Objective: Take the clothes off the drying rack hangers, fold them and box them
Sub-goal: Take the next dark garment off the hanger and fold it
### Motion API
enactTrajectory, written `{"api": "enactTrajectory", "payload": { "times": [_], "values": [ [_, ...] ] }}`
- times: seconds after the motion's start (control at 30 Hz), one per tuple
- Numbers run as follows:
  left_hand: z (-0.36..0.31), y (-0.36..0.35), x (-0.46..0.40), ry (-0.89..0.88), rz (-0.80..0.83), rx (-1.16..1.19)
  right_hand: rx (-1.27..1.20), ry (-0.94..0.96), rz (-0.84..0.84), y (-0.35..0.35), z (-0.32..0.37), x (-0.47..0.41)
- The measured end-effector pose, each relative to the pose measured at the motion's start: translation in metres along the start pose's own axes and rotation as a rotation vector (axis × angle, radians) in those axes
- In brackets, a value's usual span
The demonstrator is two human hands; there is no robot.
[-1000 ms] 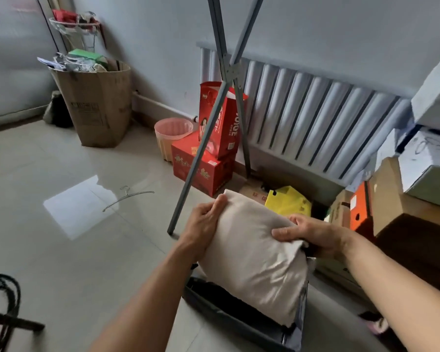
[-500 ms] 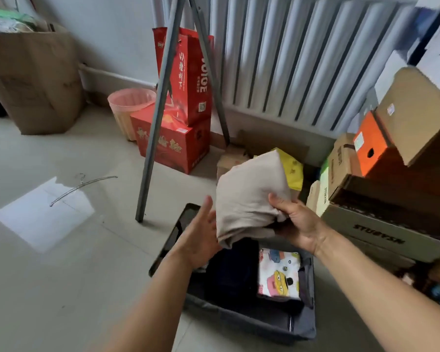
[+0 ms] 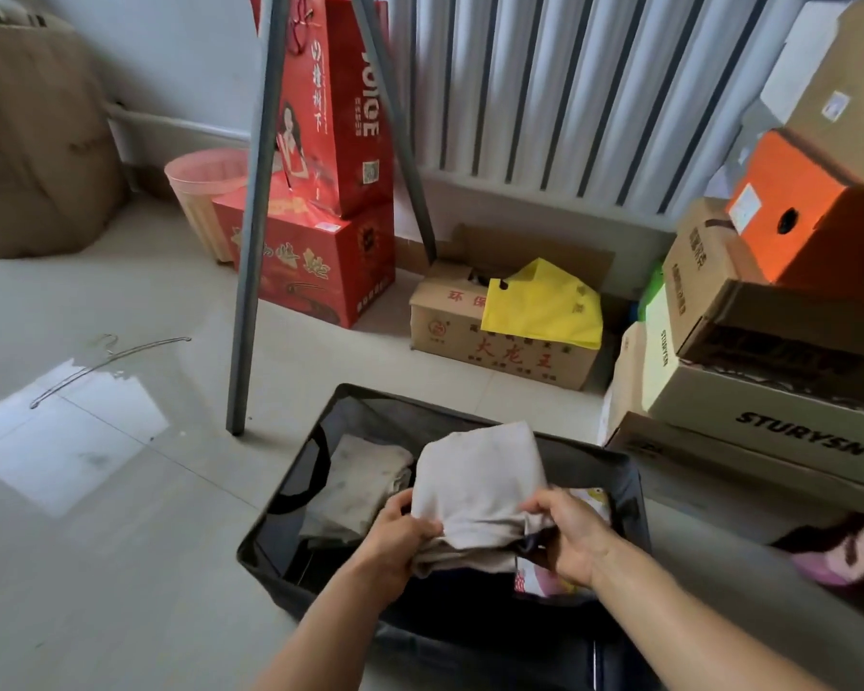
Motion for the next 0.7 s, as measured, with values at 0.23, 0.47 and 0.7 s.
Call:
{"api": "enactTrajectory", "payload": {
  "times": [0.23, 0.47, 0.7],
  "values": [
    [0.021, 0.021, -0.056, -0.212, -0.192, -0.223, -0.039, 0.123, -0.002, -0.013, -0.039, -0.079],
    [0.038, 0.023, -0.066, -0.201, -0.111, -1.018, 0.417, 0.065, -0.188, -0.016, -0.080, -0.113],
    [0.038, 0.030, -0.068, -0.134, -0.057, -1.222, 1.018, 0.113, -0.230, -0.018, -0.065, -0.095]
  ]
}}
Point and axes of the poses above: each hand's wrist, its own x-axis away from the middle knuckle, its own y-axis out of the back of the hand, z = x × y, the point moved 3 cm from there along -x, towards the middle knuckle, and after that the axes turned 6 degrees about x, right-handed, at the moved point
